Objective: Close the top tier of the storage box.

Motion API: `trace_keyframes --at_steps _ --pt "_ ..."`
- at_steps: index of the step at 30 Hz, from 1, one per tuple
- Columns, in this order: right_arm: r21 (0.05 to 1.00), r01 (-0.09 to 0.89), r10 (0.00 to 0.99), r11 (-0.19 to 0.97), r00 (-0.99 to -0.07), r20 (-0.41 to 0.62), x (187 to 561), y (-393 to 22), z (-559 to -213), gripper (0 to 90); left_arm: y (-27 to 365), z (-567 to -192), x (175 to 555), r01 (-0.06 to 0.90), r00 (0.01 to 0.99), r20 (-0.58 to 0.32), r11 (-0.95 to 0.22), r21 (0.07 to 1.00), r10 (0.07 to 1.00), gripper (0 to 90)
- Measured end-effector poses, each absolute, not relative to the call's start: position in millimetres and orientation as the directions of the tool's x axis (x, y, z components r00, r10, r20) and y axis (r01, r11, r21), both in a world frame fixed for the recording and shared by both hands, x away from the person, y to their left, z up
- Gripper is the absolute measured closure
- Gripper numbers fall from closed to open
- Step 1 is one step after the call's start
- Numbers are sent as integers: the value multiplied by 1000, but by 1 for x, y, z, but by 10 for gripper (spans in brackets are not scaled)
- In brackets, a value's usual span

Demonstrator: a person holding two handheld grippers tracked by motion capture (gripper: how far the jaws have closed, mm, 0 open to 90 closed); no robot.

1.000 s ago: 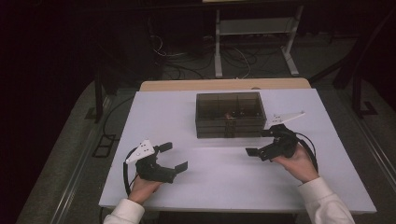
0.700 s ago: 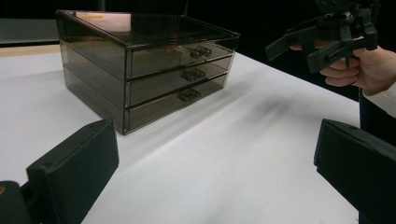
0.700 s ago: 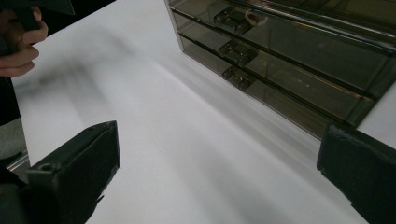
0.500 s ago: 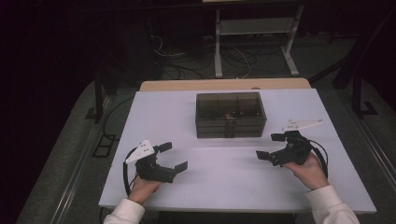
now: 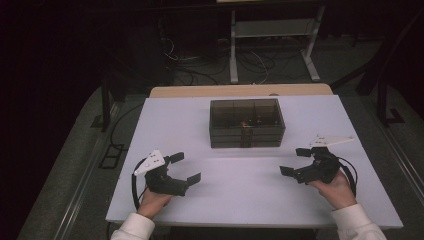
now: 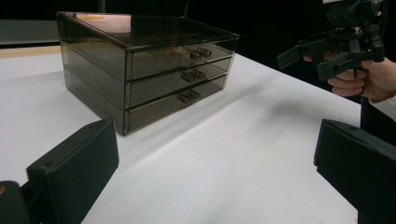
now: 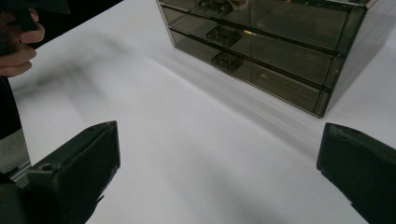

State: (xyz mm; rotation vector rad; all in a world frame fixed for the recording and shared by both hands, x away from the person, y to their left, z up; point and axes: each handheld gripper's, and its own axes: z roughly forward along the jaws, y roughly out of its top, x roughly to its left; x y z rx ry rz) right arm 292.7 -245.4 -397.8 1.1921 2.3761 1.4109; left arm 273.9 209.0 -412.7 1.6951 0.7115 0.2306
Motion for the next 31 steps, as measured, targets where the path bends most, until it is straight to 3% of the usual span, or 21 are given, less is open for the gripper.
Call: trace_keyframes --at_steps 31 --pt "824 544 719 157 -634 282 267 -279 -419 0 210 -412 274 328 792 -225 -85 941 568 0"
